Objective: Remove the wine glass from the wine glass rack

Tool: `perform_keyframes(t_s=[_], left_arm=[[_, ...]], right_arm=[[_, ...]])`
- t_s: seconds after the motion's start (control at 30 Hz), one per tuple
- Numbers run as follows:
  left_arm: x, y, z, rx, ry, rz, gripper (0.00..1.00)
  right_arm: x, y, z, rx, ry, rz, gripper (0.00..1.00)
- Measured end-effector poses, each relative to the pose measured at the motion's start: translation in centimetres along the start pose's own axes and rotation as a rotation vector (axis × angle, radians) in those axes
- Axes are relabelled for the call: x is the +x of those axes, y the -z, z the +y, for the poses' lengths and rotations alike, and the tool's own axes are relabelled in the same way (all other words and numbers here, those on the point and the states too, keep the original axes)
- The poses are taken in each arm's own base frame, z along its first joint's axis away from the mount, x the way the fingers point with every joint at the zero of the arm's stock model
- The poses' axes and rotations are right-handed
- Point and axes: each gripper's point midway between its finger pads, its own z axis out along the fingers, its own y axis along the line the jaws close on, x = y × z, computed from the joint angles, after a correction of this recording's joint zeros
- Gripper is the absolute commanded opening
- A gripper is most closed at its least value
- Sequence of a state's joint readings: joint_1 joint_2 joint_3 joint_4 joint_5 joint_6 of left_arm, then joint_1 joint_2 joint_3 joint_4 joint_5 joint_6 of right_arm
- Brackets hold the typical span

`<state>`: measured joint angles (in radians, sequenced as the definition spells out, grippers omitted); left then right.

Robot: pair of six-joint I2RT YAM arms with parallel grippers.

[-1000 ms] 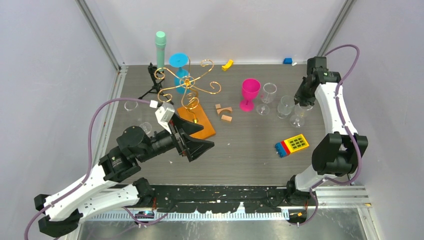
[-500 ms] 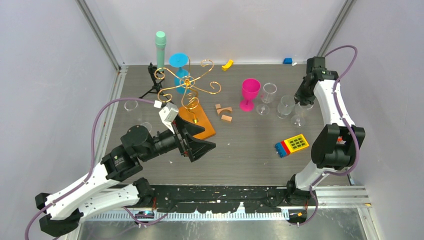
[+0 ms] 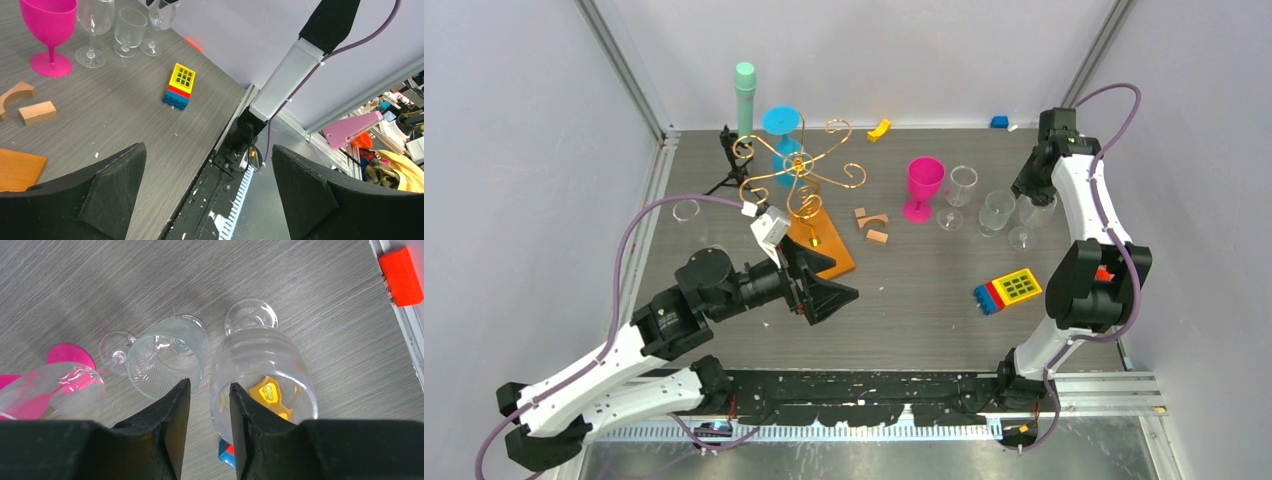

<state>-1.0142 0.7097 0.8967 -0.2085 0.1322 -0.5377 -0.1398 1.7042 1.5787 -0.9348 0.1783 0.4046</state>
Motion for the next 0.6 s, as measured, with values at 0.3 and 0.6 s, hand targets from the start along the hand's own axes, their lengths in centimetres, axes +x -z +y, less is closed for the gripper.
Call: perform_keyframes(t_s=[0.3,0.6], left_arm=[[-0.9,0.2,0.3,-0.039,0.0,-0.011,0.99],[-5.2,-0.1,1.2,-0.148,-0.077,-0.118,0.98]], right_arm=[[-1.3,1.0,-0.1,0.002,-0.011,-0.055,0.58],[-5.0,8.3,-0.4,-0.058,-0.074,-0.26,0.59]])
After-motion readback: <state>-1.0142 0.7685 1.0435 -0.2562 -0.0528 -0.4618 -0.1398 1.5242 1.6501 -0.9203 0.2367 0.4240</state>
